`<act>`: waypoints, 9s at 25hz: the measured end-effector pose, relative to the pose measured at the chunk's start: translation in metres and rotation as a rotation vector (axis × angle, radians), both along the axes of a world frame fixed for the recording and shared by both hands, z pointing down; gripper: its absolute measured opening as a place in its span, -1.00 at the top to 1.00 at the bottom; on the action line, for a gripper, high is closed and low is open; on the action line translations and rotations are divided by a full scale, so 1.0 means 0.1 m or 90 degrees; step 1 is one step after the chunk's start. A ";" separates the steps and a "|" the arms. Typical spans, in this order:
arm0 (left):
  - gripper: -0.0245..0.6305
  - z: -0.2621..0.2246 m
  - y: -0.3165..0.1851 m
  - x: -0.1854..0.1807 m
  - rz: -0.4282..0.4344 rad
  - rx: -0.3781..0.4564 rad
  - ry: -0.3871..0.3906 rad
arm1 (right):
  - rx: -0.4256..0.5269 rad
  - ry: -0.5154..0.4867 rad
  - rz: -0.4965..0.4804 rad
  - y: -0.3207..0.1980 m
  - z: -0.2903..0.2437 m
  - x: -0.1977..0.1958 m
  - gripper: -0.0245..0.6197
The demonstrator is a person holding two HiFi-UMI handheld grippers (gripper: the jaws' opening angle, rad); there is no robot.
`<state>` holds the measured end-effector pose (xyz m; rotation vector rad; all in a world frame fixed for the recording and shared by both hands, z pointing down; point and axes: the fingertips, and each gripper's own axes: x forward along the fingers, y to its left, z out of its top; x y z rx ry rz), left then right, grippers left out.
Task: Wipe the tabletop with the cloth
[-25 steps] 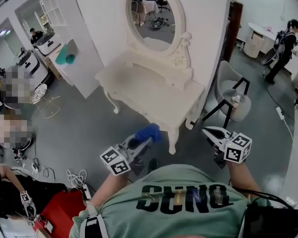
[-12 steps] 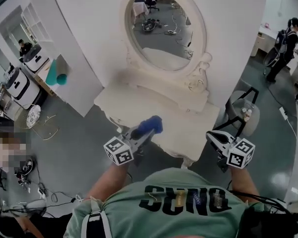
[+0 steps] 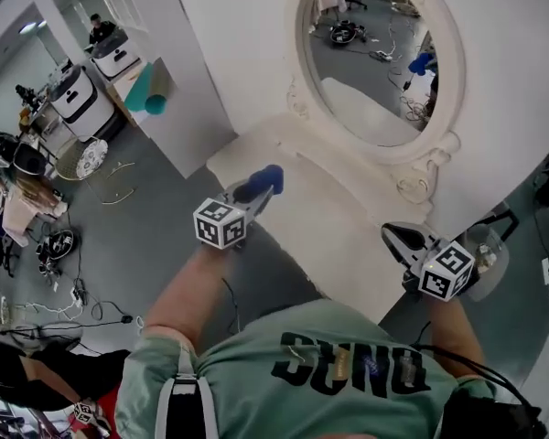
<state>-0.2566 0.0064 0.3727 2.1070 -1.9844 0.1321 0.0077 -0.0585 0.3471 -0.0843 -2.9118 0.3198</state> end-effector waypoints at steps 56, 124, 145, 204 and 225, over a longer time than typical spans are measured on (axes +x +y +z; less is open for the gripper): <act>0.65 3.98 0.29 -4.91 0.044 -0.579 -0.128 | -0.014 0.137 -0.048 -1.09 1.33 -4.06 0.89; 0.66 3.82 -2.57 -3.77 0.251 -0.511 -0.237 | 0.051 0.178 0.130 -1.03 0.98 -3.10 0.89; 0.66 3.94 0.76 -3.37 0.338 -0.683 -0.256 | 0.055 0.103 0.076 -0.85 0.78 -3.08 0.89; 0.66 3.57 -2.19 -2.34 0.265 -0.469 -0.326 | 0.066 0.120 0.165 -1.10 0.72 -2.45 0.89; 0.67 3.81 -0.91 -2.47 0.300 -0.588 -0.338 | 0.065 0.077 0.234 -0.97 0.60 -1.72 0.89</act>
